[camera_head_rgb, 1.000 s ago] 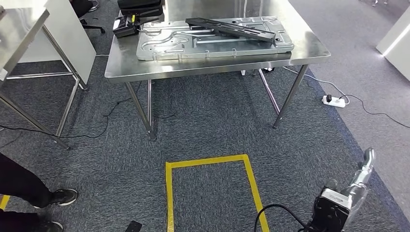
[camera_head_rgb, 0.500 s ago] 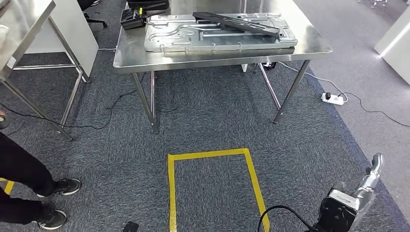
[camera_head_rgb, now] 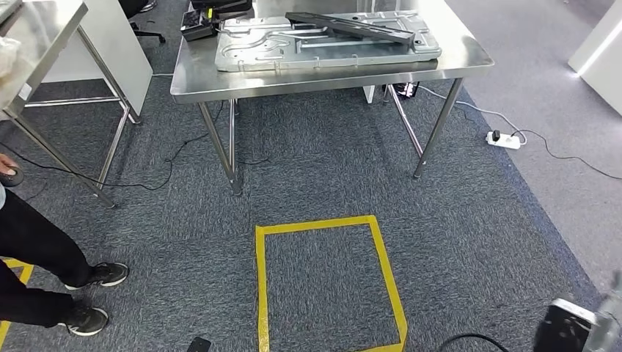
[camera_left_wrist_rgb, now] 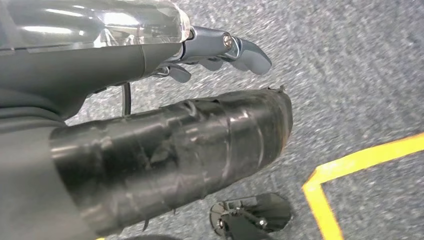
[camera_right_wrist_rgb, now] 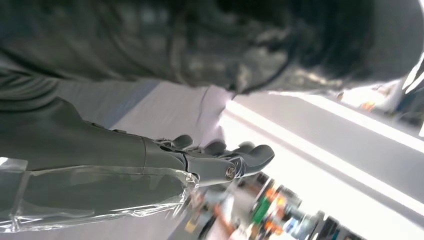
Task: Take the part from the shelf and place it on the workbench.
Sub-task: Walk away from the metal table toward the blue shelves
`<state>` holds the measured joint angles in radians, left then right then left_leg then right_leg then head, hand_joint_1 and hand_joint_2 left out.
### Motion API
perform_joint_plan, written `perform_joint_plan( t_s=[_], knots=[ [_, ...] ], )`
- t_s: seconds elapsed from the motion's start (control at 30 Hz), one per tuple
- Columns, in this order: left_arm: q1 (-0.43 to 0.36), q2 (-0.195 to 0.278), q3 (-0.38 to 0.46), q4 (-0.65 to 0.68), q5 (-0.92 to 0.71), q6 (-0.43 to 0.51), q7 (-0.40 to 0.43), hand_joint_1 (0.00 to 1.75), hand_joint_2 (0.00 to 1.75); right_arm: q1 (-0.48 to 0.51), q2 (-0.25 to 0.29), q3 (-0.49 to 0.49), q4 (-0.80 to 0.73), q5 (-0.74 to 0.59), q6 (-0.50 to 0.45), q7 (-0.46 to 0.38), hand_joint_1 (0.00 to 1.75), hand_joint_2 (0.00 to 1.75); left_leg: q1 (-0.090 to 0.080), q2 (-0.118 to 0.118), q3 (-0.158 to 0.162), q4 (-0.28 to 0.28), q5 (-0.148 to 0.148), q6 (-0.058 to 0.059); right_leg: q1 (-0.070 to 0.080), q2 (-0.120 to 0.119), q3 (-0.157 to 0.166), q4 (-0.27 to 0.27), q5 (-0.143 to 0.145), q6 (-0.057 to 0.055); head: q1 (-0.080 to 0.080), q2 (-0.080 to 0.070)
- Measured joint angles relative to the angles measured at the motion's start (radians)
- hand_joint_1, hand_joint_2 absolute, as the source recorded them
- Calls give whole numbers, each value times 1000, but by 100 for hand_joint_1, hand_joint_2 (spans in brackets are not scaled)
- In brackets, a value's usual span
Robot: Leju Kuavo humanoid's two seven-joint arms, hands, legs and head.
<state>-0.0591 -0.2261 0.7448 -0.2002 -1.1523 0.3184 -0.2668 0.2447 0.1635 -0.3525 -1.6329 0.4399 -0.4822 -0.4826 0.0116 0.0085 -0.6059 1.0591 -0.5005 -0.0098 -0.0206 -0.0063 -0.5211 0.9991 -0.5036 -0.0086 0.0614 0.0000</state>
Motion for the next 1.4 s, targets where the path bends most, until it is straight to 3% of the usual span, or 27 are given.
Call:
perform_joint_plan(
  t_s=[0.07,0.1,0.13,0.17,0.2,0.23,0.3,0.37,0.43,0.47,0.53,0.6,0.63,0.67,0.7,0.77,0.83,0.87,0.97,1.0,1.07,1.13,1.17,1.23,1.3,1.33,1.4],
  knots=[
    [0,0,4,0,-1,1,0,0,0,-17,23,-86,39,18,40,-17,0,0,1,0,-35,112,-94,-5,2,-2,-22,1,16,-11,-1,0],
    [0,0,5,0,-2,1,0,0,0,-23,33,-124,57,26,55,-23,0,0,2,0,-48,170,-126,-7,4,-3,-34,2,25,-13,-1,0],
    [0,0,5,0,-2,1,0,0,0,-29,43,-160,75,32,66,-27,0,0,1,0,-50,210,-138,-7,6,-4,-46,4,32,-13,-1,0],
    [0,0,6,0,-3,1,0,0,0,-34,50,-188,90,36,72,-31,0,0,1,0,-37,217,-129,-5,9,-4,-59,7,40,-13,-1,0],
    [0,0,6,0,-3,1,0,0,0,-39,58,-212,104,39,78,-33,0,0,0,-1,-6,186,-103,-1,11,-4,-71,10,47,-12,-1,0],
    [-1,0,6,0,-4,1,0,0,0,-44,63,-232,115,42,82,-34,0,0,-3,-1,40,126,-73,6,12,-3,-81,14,53,-12,-1,0],
    [-4,2,7,0,-4,1,-1,0,0,-56,75,-267,138,49,96,-34,0,0,-10,-1,133,-20,-46,25,15,-2,-96,19,66,-7,0,0],
    [-6,3,8,0,-6,1,-2,0,0,-70,82,-300,168,53,119,-36,0,0,-18,-1,170,-93,-49,35,13,-3,-103,19,81,4,0,0],
    [-5,2,9,0,-7,1,-4,0,0,-85,84,-329,199,53,141,-44,0,0,-17,0,165,-109,-33,41,10,-4,-105,13,94,17,0,0],
    [-6,0,10,0,-8,1,-5,0,0,-91,85,-341,215,54,147,-48,0,0,-15,2,161,-117,-22,46,10,-3,-108,18,84,22,0,0],
    [-7,-3,12,0,-8,1,-8,0,0,-102,86,-364,249,56,163,-60,0,0,-9,5,146,-128,3,57,8,2,-130,81,14,31,1,0],
    [-8,-3,14,0,-8,1,-11,0,0,-114,87,-386,285,61,183,-71,0,0,-9,7,122,-123,19,62,4,5,-162,200,-74,39,1,0],
    [-7,-4,16,0,-9,1,-11,0,0,-118,87,-395,302,63,190,-75,0,0,-9,8,109,-117,26,60,0,5,-169,250,-91,44,1,0],
    [-7,-4,17,0,-9,1,-12,0,0,-121,87,-403,316,65,193,-77,0,0,-8,8,96,-110,31,58,-4,4,-163,271,-86,48,1,0],
    [-7,-4,19,0,-10,1,-12,0,0,-124,87,-409,327,66,195,-77,0,0,-6,8,82,-101,34,56,-8,4,-139,256,-64,53,1,0],
    [-7,-4,21,0,-10,1,-13,0,0,-133,87,-421,346,69,199,-78,0,0,-1,8,56,-77,36,47,-17,4,-50,135,-23,63,1,0],
    [-8,-4,23,0,-11,1,-13,0,0,-146,86,-437,374,72,208,-78,0,0,-1,7,36,-54,36,34,-15,7,10,35,-24,59,0,0],
    [-8,-4,24,0,-11,1,-13,0,0,-153,86,-447,392,74,212,-80,0,0,-2,7,30,-47,37,27,-12,8,15,20,-33,52,0,0],
    [-7,-4,27,0,-12,1,-13,0,0,-167,83,-481,455,80,219,-93,0,0,1,4,22,-35,35,8,-9,7,4,18,-27,19,0,0],
    [-6,-4,27,0,-12,1,-13,0,0,-170,82,-490,472,82,220,-97,0,0,3,4,13,-16,17,4,-9,6,0,16,-21,9,0,0],
    [-5,-4,28,0,-13,1,-13,0,0,-178,79,-502,503,84,230,-99,0,0,5,2,-25,82,-54,-1,-7,6,-11,15,-11,-5,-1,0],
    [-5,-4,28,0,-15,0,-13,0,0,-187,72,-518,544,86,246,-98,0,0,4,2,-67,203,-116,-2,-1,6,-23,17,-3,-12,-1,0],
    [-4,-4,28,0,-17,0,-13,0,0,-192,67,-530,570,87,254,-97,0,0,4,2,-71,231,-122,0,3,8,-28,18,-1,-13,-1,0],
    [-4,-4,29,0,-21,-1,-13,0,0,-204,54,-559,630,91,262,-100,0,0,1,1,-28,178,-79,11,9,13,-34,22,2,-12,-1,0],
    [-4,-4,29,0,-23,-1,-13,0,0,-223,38,-596,721,100,257,-108,0,0,-6,-13,50,45,-26,32,13,19,-36,24,4,-10,0,0],
    [-4,-3,30,0,-24,-1,-13,0,0,-233,27,-617,771,105,252,-114,0,0,-9,-21,79,-7,-14,40,13,21,-37,24,7,-6,-1,0],
    [-4,-3,30,0,-24,-1,-13,0,0,-244,12,-651,854,112,243,-123,0,0,-14,-28,101,-52,-12,46,9,25,-40,21,14,5,-1,0]
  ],
)
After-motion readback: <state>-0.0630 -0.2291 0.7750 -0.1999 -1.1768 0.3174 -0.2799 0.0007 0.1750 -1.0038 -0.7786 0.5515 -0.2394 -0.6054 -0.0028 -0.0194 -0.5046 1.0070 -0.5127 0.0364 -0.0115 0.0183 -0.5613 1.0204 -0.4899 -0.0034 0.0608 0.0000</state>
